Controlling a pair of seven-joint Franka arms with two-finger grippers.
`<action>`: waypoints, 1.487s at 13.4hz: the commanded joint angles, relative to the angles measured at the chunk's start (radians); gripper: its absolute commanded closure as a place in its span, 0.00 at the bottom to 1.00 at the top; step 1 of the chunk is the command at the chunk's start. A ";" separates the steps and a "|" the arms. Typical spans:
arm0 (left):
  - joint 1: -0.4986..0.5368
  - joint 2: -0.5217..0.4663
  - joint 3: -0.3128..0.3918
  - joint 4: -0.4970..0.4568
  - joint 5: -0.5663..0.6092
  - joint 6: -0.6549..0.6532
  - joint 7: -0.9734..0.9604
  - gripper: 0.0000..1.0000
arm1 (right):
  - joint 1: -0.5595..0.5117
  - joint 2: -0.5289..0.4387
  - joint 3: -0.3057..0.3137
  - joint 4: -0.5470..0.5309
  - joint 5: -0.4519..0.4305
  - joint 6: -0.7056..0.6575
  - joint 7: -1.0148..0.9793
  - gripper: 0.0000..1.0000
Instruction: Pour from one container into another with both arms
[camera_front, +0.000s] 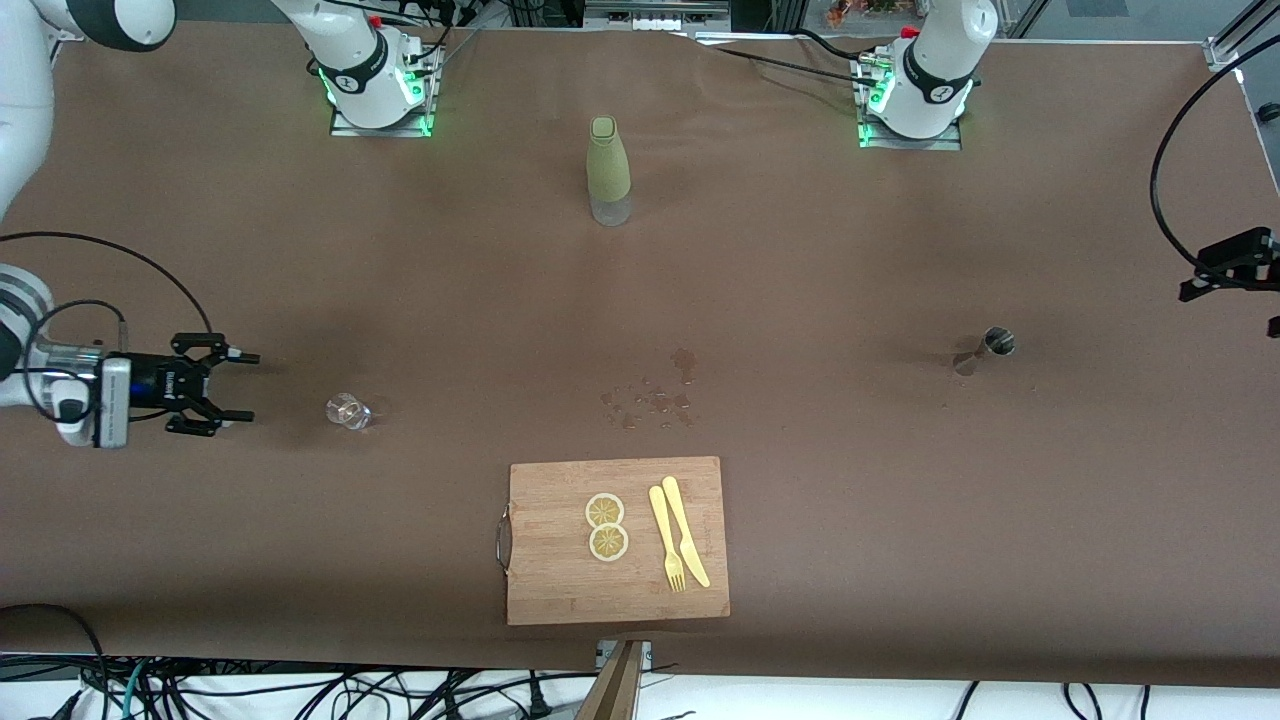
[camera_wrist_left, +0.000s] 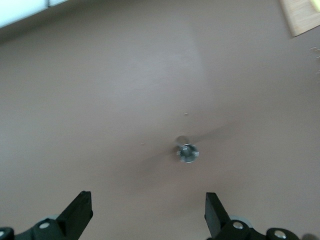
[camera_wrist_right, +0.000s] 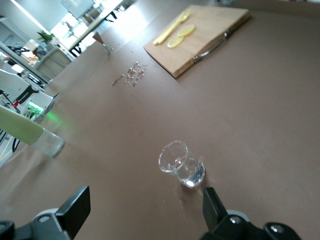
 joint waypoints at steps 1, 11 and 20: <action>-0.008 -0.033 -0.067 0.019 0.061 -0.005 -0.127 0.00 | 0.041 -0.084 0.000 0.009 -0.096 0.009 0.204 0.00; 0.000 -0.051 -0.220 0.023 0.060 -0.086 -0.511 0.00 | 0.179 -0.363 0.003 0.010 -0.522 -0.017 0.887 0.00; -0.004 -0.043 -0.216 0.026 0.063 -0.088 -0.510 0.00 | 0.274 -0.687 0.084 -0.178 -0.946 -0.100 1.468 0.00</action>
